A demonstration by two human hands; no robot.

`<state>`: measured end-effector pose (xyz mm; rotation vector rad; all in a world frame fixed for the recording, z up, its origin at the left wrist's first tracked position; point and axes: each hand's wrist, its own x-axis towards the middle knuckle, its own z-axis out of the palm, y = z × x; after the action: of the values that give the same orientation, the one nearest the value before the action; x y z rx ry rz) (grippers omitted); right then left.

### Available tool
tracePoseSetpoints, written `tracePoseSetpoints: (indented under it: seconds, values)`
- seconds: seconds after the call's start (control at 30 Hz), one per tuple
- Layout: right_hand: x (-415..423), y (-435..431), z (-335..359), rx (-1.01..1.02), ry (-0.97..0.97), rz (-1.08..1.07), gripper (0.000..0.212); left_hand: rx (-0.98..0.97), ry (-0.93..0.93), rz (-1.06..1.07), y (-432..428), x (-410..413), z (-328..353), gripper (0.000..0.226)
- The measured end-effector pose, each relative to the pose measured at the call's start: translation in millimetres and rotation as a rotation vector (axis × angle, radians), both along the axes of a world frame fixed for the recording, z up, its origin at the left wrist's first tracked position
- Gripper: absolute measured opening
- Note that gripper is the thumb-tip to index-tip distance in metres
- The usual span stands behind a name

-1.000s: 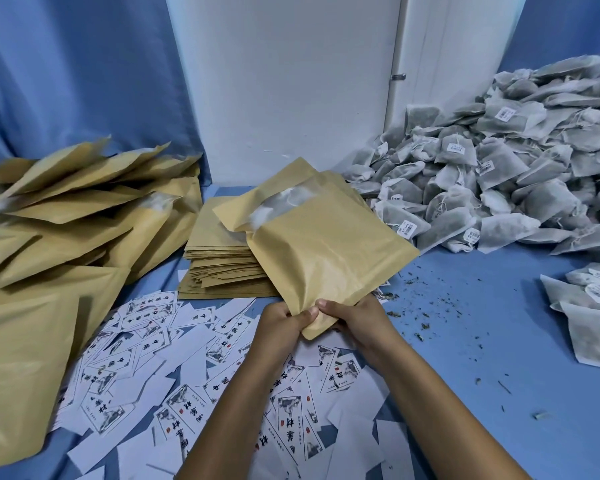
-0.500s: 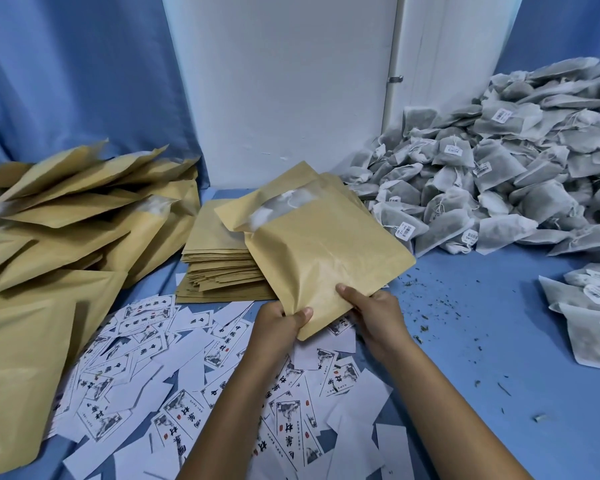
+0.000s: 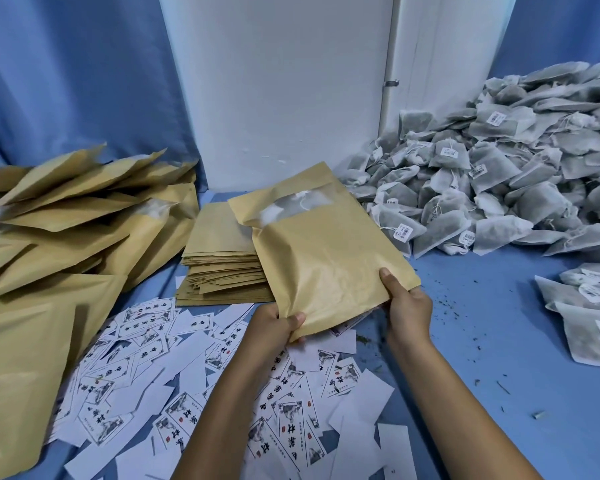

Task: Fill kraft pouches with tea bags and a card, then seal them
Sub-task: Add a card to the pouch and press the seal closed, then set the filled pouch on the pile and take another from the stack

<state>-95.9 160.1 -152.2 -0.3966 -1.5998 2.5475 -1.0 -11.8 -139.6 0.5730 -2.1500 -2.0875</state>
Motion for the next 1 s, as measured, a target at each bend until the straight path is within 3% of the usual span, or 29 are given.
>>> tracePoseSetpoints:
  seconds: [0.07, 0.13, 0.27, 0.37, 0.5, 0.63, 0.77, 1.0]
  values:
    - [-2, 0, -2, 0.132, 0.000, -0.039, 0.035, -0.015, 0.020, 0.043, -1, 0, 1, 0.014]
    - [0, -4, -3, 0.315, 0.075, -0.057, 0.042, -0.009, 0.067, 0.151, -2, -1, 1, 0.020]
    - [4, -9, -4, 0.346, 0.163, -0.023, 0.039, 0.144, 0.130, 0.254, -1, -1, 3, 0.018]
    - [3, -8, -5, 0.548, 0.196, 0.011, 0.033, 0.022, 0.053, 0.180, 7, -1, 0, 0.023]
    - [4, -5, 4, 0.780, 0.304, -0.008, 0.026, -0.090, 0.098, 0.253, 16, -4, 5, 0.028]
    - [9, -18, 24, 0.576, 0.336, 0.000, 0.020, -0.006, 0.174, 0.326, 11, -8, 27, 0.024]
    - [9, -52, 47, 0.340, 0.302, 0.052, 0.022, -0.141, 0.255, 0.345, -23, -7, 54, 0.018]
    - [29, -151, 58, 0.178, 0.258, 0.245, 0.026, -0.106, 0.275, 0.488, -109, 35, 61, 0.014]
